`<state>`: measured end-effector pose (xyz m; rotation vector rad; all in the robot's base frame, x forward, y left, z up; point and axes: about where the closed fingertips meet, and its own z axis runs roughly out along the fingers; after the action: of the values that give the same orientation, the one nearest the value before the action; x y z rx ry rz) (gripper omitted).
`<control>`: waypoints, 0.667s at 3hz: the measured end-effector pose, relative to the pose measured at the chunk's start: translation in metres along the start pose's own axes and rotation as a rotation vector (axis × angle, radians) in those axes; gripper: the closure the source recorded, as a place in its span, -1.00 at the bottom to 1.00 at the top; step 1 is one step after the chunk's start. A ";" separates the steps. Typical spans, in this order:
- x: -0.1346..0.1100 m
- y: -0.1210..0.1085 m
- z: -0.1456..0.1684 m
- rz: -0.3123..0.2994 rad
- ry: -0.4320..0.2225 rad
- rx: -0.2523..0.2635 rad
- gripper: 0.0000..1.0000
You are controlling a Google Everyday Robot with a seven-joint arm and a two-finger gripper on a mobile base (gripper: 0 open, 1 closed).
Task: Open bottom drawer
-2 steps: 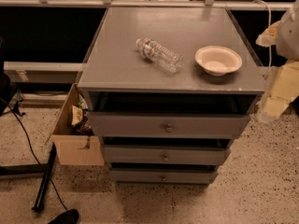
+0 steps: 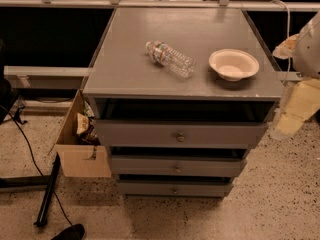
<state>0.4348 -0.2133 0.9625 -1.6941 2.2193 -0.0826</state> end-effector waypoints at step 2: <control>0.013 0.038 0.055 0.047 -0.023 -0.040 -1.00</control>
Offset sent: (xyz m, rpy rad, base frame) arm -0.0370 0.0121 -0.1213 0.0750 0.0745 -0.0456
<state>0.4137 -0.2057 0.8988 -1.6535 2.2570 -0.0071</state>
